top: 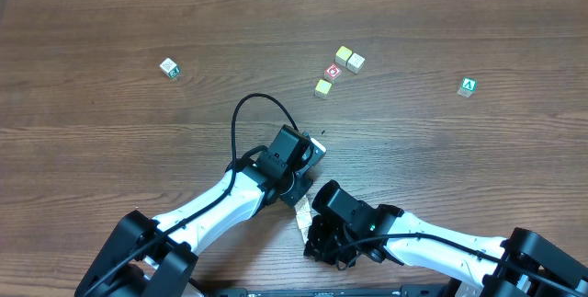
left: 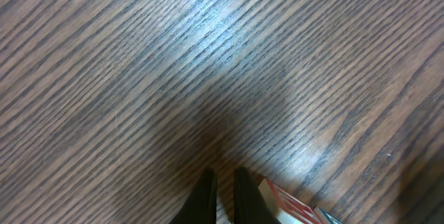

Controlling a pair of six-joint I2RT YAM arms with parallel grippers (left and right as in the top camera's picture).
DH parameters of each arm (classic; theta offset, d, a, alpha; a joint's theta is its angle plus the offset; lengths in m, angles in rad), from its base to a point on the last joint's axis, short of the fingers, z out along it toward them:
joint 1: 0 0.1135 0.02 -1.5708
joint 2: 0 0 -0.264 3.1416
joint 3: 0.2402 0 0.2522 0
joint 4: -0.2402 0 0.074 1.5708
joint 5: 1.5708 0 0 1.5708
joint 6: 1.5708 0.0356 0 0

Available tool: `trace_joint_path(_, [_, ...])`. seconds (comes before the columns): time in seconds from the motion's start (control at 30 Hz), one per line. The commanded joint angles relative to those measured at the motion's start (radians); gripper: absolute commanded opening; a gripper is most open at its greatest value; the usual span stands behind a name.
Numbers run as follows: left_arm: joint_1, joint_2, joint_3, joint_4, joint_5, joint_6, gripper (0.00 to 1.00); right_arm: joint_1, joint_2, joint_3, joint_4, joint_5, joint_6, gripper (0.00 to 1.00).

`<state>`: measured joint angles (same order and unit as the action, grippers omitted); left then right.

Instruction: Flip 4 blocks

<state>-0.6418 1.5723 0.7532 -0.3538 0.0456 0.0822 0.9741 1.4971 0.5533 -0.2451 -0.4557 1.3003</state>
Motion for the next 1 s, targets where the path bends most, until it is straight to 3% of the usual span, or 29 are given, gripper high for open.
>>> trace_joint_path(0.0, [-0.016, 0.010, -0.003, -0.007, 0.060, 0.019, 0.04, 0.002, 0.004, 0.002, 0.016, 0.028, 0.010, 0.04])
trace_joint_path(0.97, [-0.028, 0.010, -0.003, 0.016, 0.086, 0.008, 0.06, 0.002, 0.004, 0.002, 0.016, 0.035, 0.010, 0.04])
